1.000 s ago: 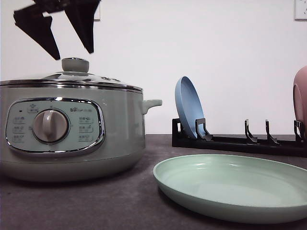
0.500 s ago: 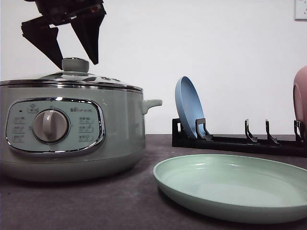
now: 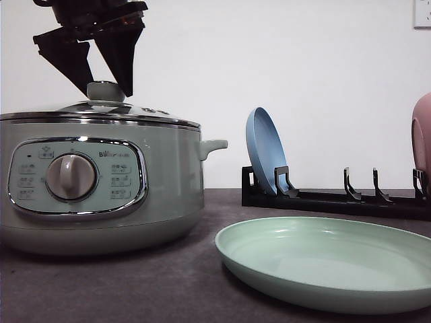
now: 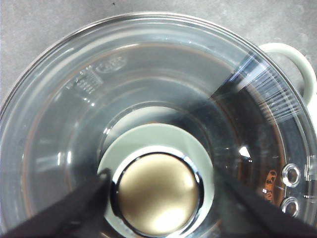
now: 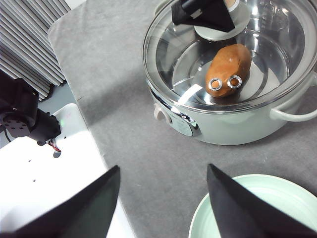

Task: Transfer potato from steamer to green plate

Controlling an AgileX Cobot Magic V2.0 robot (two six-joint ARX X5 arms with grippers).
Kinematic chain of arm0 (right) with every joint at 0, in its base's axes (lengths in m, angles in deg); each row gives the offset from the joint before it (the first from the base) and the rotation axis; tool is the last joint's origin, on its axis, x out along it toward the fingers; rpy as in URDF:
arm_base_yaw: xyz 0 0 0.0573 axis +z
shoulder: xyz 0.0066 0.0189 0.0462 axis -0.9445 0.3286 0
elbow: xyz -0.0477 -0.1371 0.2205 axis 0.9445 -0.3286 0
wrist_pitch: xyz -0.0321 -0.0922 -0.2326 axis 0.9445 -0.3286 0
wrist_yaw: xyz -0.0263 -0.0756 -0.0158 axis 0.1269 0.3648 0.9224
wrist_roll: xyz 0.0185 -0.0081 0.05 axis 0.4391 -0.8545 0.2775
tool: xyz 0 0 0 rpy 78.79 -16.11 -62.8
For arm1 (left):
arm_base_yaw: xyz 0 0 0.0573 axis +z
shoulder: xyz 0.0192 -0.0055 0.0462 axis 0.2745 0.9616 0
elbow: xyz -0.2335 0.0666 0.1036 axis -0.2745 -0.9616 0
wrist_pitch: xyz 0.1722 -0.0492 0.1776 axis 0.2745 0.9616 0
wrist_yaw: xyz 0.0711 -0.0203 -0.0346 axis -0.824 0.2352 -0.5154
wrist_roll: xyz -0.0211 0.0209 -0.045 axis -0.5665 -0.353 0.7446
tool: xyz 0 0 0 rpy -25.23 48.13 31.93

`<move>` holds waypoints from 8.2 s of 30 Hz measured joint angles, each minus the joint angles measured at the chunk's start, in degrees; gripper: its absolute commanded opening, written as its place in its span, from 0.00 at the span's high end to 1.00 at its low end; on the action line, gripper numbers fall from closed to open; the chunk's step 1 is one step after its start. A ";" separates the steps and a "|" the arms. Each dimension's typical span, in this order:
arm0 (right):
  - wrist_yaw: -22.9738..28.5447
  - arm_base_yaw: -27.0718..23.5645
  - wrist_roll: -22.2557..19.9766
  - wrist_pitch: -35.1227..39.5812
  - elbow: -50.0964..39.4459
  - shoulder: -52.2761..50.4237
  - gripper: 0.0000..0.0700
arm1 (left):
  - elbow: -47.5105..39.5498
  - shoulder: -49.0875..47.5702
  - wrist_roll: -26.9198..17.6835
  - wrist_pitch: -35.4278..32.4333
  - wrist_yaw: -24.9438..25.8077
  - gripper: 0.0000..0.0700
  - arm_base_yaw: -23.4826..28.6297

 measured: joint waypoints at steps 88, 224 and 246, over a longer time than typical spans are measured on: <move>2.89 0.02 1.81 3.54 13.55 13.49 0.22 | 0.17 -24.09 1.53 11.38 -11.55 1.00 21.44; 20.87 -4.01 20.84 26.78 -39.04 -8.55 0.73 | 0.09 -24.09 2.40 10.85 -3.68 1.00 16.30; 21.47 -3.74 23.72 35.38 -41.90 5.57 0.28 | 0.09 -24.09 2.40 10.86 -0.82 1.00 16.17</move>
